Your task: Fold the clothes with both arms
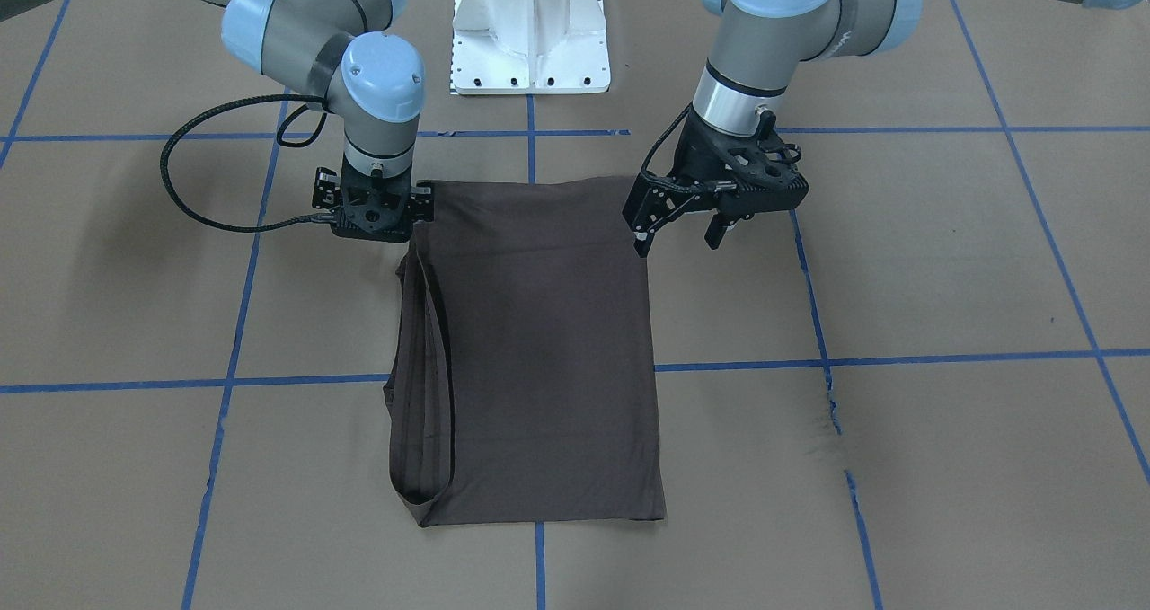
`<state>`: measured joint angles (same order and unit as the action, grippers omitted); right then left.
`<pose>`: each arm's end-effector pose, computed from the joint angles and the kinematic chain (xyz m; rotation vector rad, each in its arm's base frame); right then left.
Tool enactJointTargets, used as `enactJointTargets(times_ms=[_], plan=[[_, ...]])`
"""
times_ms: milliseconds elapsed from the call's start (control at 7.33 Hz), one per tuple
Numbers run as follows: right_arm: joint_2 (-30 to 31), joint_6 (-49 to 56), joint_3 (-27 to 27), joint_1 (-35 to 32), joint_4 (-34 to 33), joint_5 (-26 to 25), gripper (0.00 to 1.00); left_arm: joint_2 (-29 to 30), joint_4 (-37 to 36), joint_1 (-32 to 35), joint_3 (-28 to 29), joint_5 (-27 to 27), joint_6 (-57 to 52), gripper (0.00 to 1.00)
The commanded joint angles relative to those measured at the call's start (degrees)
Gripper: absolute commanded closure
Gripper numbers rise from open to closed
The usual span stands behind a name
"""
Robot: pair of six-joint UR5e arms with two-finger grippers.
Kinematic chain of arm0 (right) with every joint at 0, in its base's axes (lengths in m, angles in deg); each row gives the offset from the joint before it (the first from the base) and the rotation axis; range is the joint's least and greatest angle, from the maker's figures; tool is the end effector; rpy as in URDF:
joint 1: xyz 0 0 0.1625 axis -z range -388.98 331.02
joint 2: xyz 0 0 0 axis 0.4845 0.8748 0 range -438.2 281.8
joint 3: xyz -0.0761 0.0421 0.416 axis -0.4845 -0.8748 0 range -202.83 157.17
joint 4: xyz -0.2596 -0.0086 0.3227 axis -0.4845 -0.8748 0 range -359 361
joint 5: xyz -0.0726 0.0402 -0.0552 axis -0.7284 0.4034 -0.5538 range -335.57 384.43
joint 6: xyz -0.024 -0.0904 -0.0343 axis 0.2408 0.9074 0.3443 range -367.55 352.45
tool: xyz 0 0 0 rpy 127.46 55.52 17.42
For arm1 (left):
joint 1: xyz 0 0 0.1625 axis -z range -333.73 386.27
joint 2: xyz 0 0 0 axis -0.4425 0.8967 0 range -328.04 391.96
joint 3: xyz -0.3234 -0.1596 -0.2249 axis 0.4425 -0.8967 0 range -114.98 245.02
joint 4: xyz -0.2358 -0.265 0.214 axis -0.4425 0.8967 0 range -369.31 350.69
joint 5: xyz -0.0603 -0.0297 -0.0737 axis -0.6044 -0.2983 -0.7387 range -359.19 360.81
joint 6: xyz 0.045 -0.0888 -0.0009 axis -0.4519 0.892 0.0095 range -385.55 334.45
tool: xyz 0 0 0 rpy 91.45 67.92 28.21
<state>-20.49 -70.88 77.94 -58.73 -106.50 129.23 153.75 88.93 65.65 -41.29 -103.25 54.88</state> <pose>-0.5065 -0.4138 0.2978 -0.0143 -0.5109 -0.0051 0.4112 -0.4787 0.2023 0.2014 0.9889 -0.3552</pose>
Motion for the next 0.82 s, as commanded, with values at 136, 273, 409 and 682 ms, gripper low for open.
enactJointTargets(times_ms=[136, 273, 409, 682], plan=[[-6.7, 1.6, -9.1, -3.6, 7.8, 0.0, 0.0, 0.1, 0.0, 0.0, -0.2, -0.1, -0.2, 0.0], [-10.6, 1.7, -16.2, -4.3, 11.2, 0.0, 0.0, 0.0, -0.1, 0.0, -0.2, -0.1, -0.3, 0.0], [-13.1, 1.7, -20.5, -4.9, 13.3, 0.0, 0.0, 0.0, -0.1, 0.0, -0.3, -0.2, -0.3, 0.0], [-13.2, 2.8, -22.6, -5.0, 13.5, 0.0, 0.0, 0.1, 0.1, 0.0, -0.4, -0.2, -0.2, 0.0]])
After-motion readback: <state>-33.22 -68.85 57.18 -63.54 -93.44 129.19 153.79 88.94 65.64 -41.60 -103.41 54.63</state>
